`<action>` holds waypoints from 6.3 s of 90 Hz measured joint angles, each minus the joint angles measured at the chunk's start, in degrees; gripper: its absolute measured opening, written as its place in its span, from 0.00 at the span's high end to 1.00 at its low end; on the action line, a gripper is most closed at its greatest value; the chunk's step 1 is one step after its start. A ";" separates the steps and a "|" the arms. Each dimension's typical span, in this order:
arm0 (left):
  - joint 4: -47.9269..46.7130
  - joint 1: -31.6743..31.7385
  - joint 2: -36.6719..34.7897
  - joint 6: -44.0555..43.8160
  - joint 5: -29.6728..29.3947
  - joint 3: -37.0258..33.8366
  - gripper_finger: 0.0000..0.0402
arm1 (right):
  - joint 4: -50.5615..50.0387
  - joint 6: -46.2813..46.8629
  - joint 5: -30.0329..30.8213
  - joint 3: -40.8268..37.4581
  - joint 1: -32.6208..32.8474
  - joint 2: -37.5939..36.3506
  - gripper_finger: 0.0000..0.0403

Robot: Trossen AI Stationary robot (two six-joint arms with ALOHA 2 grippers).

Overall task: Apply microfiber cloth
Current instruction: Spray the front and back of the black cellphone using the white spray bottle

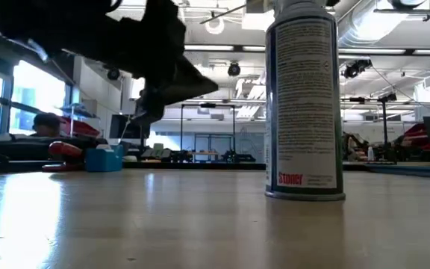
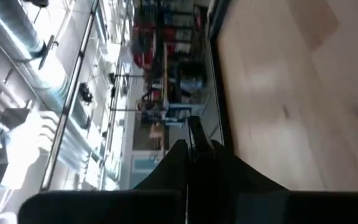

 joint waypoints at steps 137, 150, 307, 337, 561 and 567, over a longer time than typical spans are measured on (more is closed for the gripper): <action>0.53 6.14 -0.02 25.53 33.63 1.34 0.96 | -5.49 18.45 16.21 5.00 12.26 6.92 1.00; 0.48 7.21 -0.02 27.92 36.72 1.67 0.96 | -4.62 15.66 16.12 5.00 11.35 7.44 1.00; 1.99 6.91 4.86 34.74 41.24 5.33 0.96 | 33.96 2.63 6.45 -12.95 6.99 4.00 1.00; 4.62 6.96 5.81 38.20 40.15 7.80 0.96 | 33.14 3.30 6.47 -12.90 6.99 4.00 1.00; 7.37 10.09 5.70 28.78 35.78 6.07 0.96 | 27.78 6.11 12.05 -10.96 10.49 4.40 1.00; 7.45 11.40 5.70 27.57 37.50 6.19 0.96 | 27.78 6.14 12.18 -10.96 10.51 4.40 1.00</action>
